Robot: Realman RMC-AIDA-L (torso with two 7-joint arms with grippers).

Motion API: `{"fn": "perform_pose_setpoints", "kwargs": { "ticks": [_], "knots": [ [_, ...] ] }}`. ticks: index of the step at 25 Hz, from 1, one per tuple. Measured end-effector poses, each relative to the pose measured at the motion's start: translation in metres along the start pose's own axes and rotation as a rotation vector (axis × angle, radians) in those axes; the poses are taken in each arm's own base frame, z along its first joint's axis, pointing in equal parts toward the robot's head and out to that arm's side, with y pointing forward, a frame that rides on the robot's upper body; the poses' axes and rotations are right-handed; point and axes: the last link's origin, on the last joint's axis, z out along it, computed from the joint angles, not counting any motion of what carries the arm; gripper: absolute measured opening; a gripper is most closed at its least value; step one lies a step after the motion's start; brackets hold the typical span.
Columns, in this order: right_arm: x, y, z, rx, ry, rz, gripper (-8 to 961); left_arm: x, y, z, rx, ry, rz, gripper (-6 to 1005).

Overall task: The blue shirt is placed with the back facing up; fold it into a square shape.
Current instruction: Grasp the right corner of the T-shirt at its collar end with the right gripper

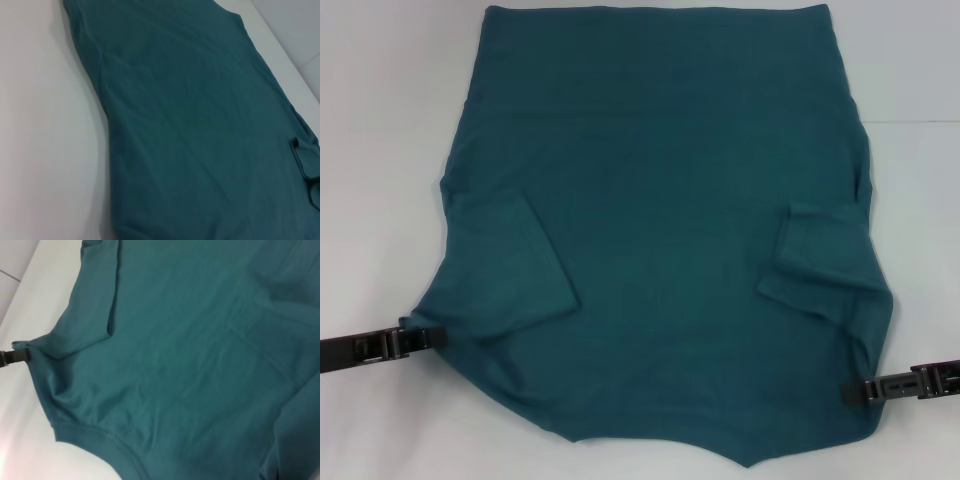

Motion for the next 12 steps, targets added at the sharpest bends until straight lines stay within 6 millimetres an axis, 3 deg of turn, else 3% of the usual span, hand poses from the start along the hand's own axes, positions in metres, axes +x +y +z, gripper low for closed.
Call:
{"fn": "perform_pose_setpoints", "kwargs": {
  "ticks": [12],
  "knots": [
    [-0.0009, 0.0067, 0.0021, -0.032, 0.029, -0.006, 895, 0.0038, 0.0014, 0.0014, -0.004, 0.003, 0.006, 4]
  ]
}}
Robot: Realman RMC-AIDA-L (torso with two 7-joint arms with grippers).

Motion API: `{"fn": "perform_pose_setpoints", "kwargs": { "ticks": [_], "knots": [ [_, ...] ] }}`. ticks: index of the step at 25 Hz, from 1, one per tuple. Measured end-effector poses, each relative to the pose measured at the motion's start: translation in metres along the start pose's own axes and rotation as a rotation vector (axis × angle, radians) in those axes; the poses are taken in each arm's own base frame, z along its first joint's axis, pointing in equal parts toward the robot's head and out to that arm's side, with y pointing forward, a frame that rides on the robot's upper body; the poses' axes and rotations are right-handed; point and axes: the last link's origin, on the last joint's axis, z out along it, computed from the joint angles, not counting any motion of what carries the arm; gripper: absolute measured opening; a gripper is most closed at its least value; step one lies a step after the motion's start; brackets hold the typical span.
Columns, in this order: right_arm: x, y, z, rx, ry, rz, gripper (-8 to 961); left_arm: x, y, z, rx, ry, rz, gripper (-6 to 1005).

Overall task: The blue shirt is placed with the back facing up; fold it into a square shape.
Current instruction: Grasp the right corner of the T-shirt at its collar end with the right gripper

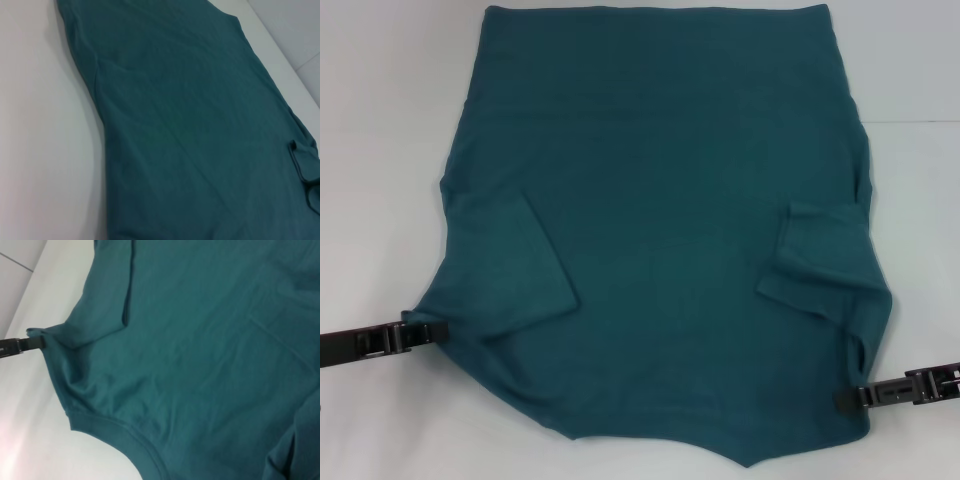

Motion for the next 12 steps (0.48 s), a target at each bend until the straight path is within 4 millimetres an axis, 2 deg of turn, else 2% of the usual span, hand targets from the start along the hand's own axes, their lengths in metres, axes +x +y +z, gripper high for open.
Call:
{"fn": "perform_pose_setpoints", "kwargs": {
  "ticks": [12],
  "knots": [
    [-0.0030, 0.0051, 0.0034, -0.020, 0.010, 0.037, 895, 0.0010, 0.0000, 0.0000, 0.001, 0.002, 0.001, 4]
  ]
}}
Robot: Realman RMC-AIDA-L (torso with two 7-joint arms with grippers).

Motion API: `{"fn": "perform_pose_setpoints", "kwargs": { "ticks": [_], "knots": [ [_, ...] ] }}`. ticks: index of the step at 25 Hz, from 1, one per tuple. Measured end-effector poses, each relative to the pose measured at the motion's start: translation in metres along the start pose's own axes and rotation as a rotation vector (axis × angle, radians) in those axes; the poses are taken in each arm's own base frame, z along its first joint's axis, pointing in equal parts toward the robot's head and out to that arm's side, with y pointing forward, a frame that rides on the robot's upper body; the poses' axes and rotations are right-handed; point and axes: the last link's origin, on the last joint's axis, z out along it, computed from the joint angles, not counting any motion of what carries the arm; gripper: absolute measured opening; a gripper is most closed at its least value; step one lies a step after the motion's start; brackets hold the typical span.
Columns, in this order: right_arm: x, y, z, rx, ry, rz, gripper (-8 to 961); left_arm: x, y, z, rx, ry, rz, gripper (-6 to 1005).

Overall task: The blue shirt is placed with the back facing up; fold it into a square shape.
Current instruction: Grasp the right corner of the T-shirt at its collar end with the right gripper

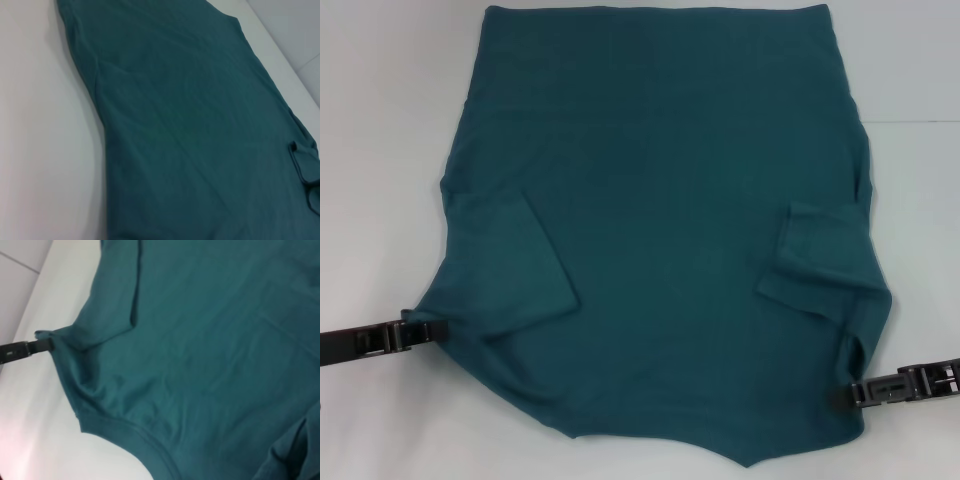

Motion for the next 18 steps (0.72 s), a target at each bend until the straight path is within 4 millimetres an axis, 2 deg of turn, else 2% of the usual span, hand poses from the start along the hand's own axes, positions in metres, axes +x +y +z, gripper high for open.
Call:
{"fn": "perform_pose_setpoints", "kwargs": {
  "ticks": [18],
  "knots": [
    [-0.0025, -0.0083, -0.0056, 0.043, -0.033, 0.090, 895, 0.0009, -0.0023, -0.0010, 0.011, 0.012, -0.005, 4]
  ]
}}
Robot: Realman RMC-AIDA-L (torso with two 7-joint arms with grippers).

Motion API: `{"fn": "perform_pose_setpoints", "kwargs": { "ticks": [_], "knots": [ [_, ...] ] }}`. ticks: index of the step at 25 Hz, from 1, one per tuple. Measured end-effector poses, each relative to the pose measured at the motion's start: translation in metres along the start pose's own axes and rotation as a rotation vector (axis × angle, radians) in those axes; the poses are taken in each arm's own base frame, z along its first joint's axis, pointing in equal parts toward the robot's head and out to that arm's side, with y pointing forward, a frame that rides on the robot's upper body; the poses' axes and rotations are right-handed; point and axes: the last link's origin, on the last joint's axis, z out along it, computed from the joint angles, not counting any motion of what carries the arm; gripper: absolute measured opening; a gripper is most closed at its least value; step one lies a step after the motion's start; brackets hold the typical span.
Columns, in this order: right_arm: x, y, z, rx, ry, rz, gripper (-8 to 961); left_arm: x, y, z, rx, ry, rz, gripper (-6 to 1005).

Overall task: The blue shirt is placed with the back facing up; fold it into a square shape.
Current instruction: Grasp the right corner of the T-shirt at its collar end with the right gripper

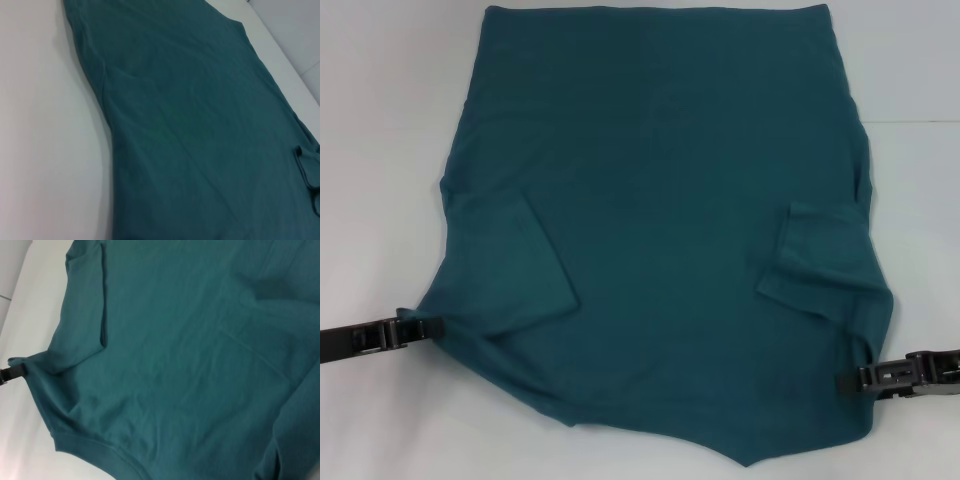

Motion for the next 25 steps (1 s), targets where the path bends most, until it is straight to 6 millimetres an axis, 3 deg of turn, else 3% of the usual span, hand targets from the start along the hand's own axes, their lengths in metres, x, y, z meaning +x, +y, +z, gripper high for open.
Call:
{"fn": "perform_pose_setpoints", "kwargs": {
  "ticks": [25],
  "knots": [
    [0.013, -0.005, 0.006, -0.015, 0.021, 0.068, 894, 0.003, 0.001, 0.000, -0.003, 0.000, 0.006, 4]
  ]
}}
